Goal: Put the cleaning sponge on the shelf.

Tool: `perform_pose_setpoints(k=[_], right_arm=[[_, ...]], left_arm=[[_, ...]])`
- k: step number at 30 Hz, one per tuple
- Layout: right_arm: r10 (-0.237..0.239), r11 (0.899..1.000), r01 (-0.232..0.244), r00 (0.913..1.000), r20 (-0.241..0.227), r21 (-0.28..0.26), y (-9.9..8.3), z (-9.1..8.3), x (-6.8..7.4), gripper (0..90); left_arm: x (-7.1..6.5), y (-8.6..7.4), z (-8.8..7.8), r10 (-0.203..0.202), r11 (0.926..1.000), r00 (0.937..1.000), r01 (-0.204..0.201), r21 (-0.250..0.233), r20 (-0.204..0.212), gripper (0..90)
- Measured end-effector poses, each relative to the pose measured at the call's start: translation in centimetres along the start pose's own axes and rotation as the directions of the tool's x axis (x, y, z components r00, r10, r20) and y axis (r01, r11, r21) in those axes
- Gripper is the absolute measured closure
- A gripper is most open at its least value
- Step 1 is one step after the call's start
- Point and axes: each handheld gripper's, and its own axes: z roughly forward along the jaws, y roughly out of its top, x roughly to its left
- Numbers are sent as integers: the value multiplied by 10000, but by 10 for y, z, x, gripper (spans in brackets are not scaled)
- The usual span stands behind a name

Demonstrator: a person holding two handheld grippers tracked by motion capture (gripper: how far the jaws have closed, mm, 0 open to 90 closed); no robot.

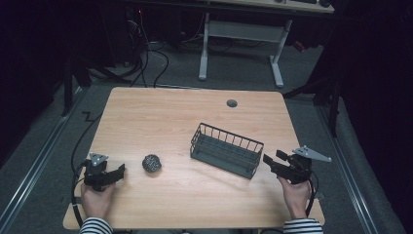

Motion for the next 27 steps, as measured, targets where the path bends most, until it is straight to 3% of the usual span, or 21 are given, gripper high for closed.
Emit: perform_pose_setpoints(k=[7,12,16,20,23,25,26,27], right_arm=[[277,9996,-271,9970,721,-100,-26,-4,-19,417],[285,9987,-349,9868,1591,377,-42,10,-26,424],[14,9967,-186,9770,2132,786,-51,23,-27,421],[-319,9908,-11,9699,2412,1355,-57,35,-26,423],[-521,9891,152,9664,2516,1463,-56,37,-24,414],[-751,9803,226,9615,2645,1962,-55,42,-24,377],[-995,9777,419,9555,2779,2057,-54,44,-23,372],[-1037,9772,461,9554,2766,2072,-54,45,-22,369]], left_arm=[[0,0,0,22,10000,10000,-22,25,45,242],[0,0,0,57,10000,9999,-57,49,113,229],[0,1,1,136,9999,9997,-138,95,187,209],[0,1,1,164,9998,9997,-166,117,202,204],[0,1,1,132,9999,9996,-134,103,248,203],[0,1,0,42,9999,9994,-47,122,358,203],[1,2,-1,-36,9999,9990,30,139,452,204],[1,2,-1,-96,9999,9985,88,143,532,207]])
